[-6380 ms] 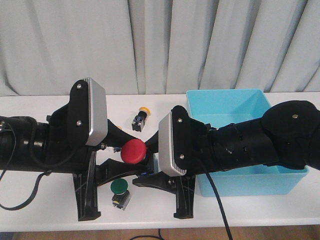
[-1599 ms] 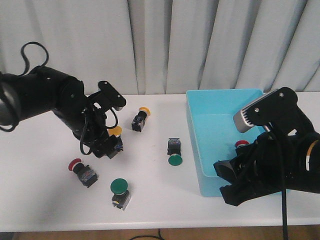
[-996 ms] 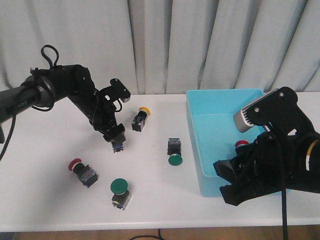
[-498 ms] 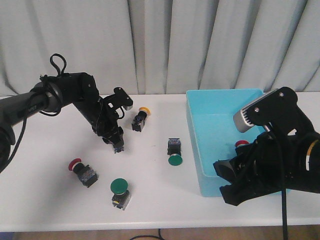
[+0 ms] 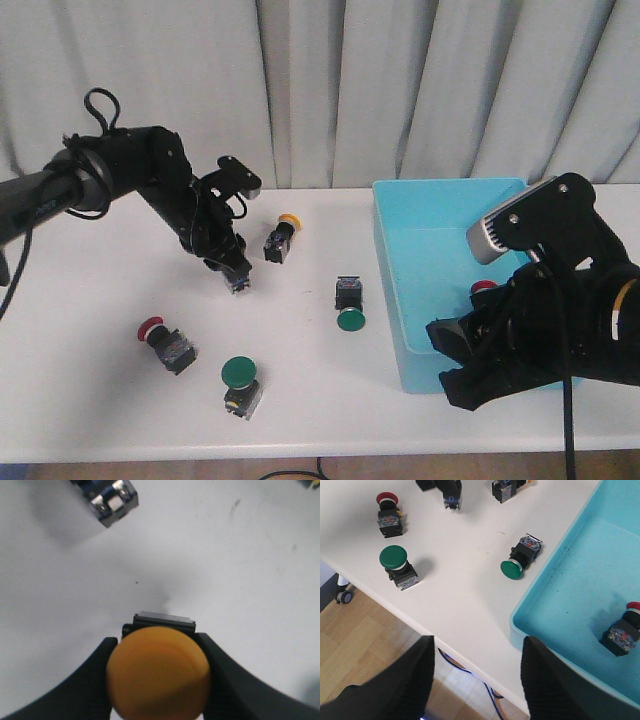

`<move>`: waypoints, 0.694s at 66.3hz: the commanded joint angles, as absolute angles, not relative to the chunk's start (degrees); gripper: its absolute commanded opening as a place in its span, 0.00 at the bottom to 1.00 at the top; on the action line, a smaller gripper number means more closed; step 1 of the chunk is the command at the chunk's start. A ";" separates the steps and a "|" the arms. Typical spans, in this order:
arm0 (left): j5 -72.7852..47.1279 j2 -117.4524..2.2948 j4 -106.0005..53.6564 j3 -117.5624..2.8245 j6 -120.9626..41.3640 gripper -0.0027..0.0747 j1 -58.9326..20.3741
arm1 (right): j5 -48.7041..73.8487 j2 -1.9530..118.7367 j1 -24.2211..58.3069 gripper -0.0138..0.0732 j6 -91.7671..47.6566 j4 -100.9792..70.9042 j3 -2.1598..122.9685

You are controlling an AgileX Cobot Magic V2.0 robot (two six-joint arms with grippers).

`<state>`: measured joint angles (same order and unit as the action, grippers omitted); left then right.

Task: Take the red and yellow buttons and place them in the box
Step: 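Lift the yellow button with the left gripper toward the right gripper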

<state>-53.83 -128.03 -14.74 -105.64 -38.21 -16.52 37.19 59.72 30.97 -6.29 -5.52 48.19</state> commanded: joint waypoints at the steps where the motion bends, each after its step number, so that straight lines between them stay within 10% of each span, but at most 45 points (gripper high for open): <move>1: -53.44 -119.74 -18.55 -106.98 -34.56 0.21 -16.47 | 33.36 58.73 31.04 0.61 -7.08 -4.94 49.75; 46: -34.89 -76.27 -38.69 -59.73 -58.07 0.21 -16.59 | 33.24 58.73 31.04 0.61 -7.08 -4.94 49.75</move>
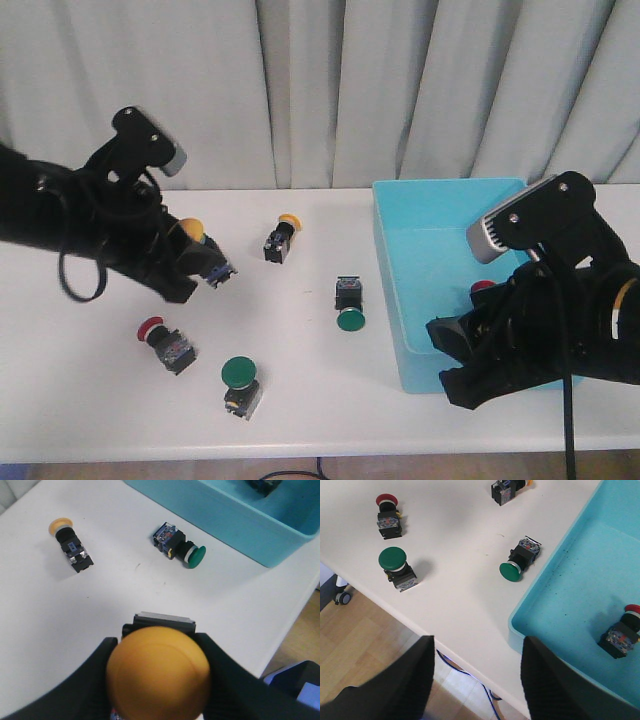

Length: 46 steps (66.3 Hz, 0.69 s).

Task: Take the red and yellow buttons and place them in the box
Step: 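Lift the yellow button with the left gripper toward the right gripper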

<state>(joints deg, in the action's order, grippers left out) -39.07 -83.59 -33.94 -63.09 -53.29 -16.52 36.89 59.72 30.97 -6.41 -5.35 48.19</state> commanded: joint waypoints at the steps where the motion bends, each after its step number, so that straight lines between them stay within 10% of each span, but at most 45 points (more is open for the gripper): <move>1: -34.71 -75.89 -39.25 -59.33 -58.83 0.21 -16.59 | 33.24 58.73 31.04 0.61 -7.08 -4.94 49.75; 33: -49.81 -68.27 -80.07 -45.85 -110.19 0.21 -16.59 | 34.65 59.01 31.04 0.62 -8.95 -5.23 49.75; 46: -56.36 -68.75 -83.48 -45.91 -117.14 0.21 -16.59 | 35.77 60.47 31.04 0.76 -17.27 -8.11 49.75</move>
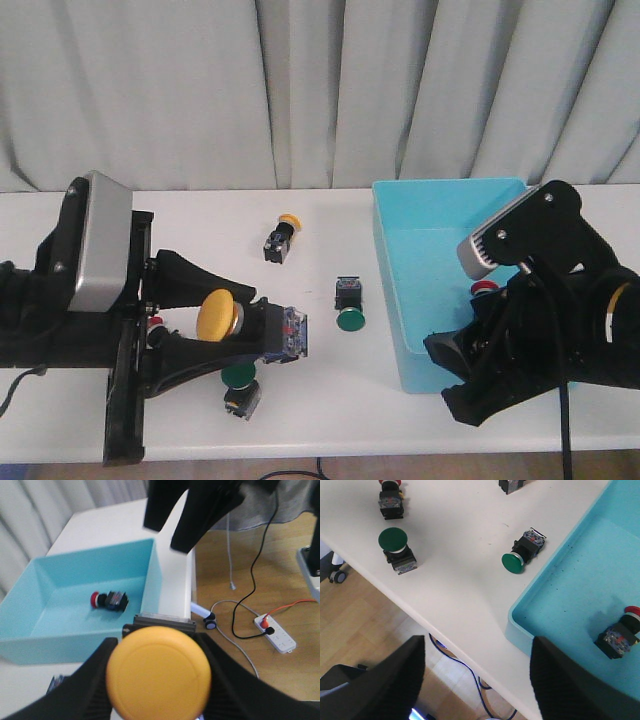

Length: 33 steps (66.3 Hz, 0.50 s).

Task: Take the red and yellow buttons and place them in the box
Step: 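Lift the yellow button with the left gripper toward the right gripper, then grasp the yellow button with the right gripper and release the left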

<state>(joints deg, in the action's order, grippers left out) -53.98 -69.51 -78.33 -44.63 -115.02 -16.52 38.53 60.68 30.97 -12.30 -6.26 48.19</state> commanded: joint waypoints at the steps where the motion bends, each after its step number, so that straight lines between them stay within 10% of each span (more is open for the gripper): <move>1: -56.28 -68.75 -83.41 -45.91 -117.14 0.21 -16.59 | 35.70 60.53 31.04 0.78 -18.35 -8.51 49.75; 33: -56.14 -68.75 -83.01 -45.91 -117.14 0.21 -16.59 | 40.07 74.61 31.04 0.80 -68.67 -30.99 59.74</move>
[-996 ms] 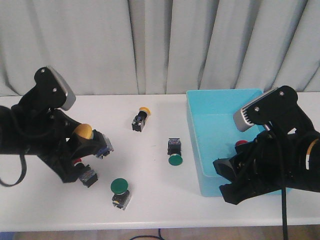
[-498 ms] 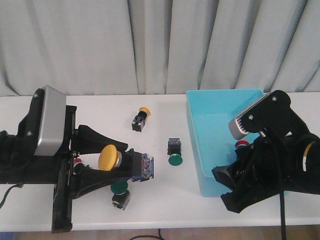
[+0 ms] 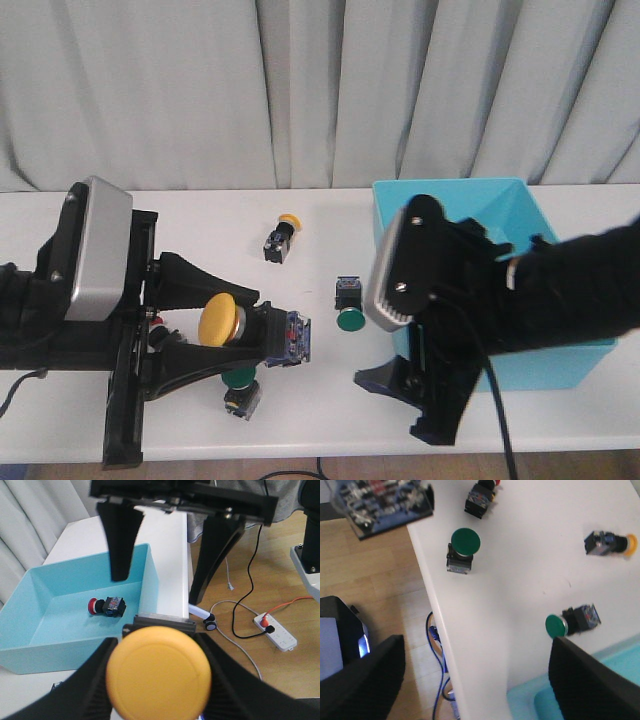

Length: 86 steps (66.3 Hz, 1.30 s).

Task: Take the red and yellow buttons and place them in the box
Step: 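Grasp the yellow button with the right gripper and release the left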

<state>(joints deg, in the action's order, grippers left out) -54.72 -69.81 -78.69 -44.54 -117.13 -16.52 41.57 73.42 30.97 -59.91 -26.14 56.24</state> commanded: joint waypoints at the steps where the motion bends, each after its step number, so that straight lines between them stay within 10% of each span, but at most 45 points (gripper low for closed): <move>1: -56.14 -68.75 -83.01 -45.91 -117.14 0.21 -16.59 | 40.06 75.01 31.04 0.80 -69.62 -31.59 60.20; 47: -55.68 -68.75 -83.02 -45.91 -116.86 0.21 -16.59 | 31.85 79.28 39.54 0.77 -83.25 -42.85 62.69; 86: -54.15 -68.75 -83.02 -45.91 -116.91 0.21 -16.59 | 31.85 79.28 39.54 0.42 -83.25 -42.78 62.69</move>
<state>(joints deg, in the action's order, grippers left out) -53.06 -69.81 -78.90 -44.54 -117.13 -16.52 34.23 80.81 39.65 -83.06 -41.05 60.69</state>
